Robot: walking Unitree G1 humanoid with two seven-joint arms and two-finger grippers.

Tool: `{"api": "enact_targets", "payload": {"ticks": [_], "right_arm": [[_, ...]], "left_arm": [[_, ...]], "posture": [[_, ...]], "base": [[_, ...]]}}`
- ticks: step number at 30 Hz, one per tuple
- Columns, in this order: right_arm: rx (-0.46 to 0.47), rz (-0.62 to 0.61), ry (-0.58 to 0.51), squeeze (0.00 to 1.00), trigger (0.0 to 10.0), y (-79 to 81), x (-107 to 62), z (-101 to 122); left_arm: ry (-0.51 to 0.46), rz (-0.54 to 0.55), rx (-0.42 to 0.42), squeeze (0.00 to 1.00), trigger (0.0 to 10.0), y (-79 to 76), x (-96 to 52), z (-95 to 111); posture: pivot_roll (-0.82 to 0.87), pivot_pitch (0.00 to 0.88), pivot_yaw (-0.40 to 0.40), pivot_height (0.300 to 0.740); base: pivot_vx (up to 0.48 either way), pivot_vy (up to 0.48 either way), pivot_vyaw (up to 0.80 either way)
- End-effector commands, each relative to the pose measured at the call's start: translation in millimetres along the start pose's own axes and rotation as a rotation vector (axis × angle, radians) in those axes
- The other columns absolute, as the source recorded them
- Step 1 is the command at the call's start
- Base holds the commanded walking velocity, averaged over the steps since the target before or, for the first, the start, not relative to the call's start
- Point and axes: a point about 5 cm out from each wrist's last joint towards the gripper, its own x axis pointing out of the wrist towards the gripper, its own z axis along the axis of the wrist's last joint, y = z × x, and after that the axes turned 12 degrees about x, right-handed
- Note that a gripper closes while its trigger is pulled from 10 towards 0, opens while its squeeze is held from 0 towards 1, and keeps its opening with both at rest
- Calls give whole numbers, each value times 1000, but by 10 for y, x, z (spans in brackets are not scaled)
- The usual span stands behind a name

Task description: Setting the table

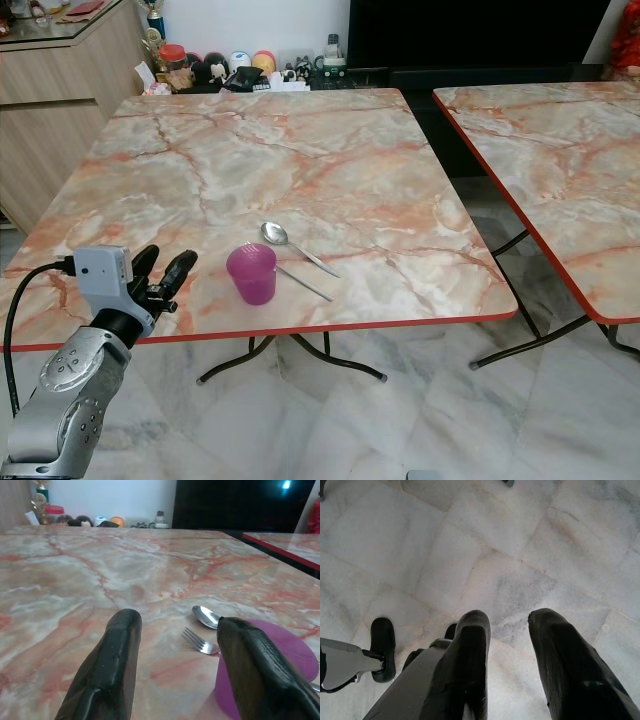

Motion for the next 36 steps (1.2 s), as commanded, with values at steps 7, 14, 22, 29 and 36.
{"api": "enact_targets", "payload": {"ticks": [7,14,22,29,36], "right_arm": [[11,-1,25,0,10000,7,-10,-59],[14,-3,24,0,10000,6,-9,-57],[19,-8,24,0,10000,1,-8,-54],[20,-6,26,0,10000,-1,-7,-50],[15,0,24,0,10000,7,-3,-38]], "left_arm": [[-24,-17,-6,0,10000,-7,7,55],[-36,-33,-11,0,10000,-38,8,67],[-39,-95,-20,0,10000,-78,12,102],[24,-151,-7,0,10000,-101,-15,54],[60,-238,31,0,10000,-193,16,133]], "posture": [[80,66,-1,740],[77,65,-2,740],[79,80,-4,740],[86,98,-4,740],[90,109,-1,740]], "base": [[308,0,0],[130,0,0],[0,0,0],[0,0,-569],[0,0,-142]]}}
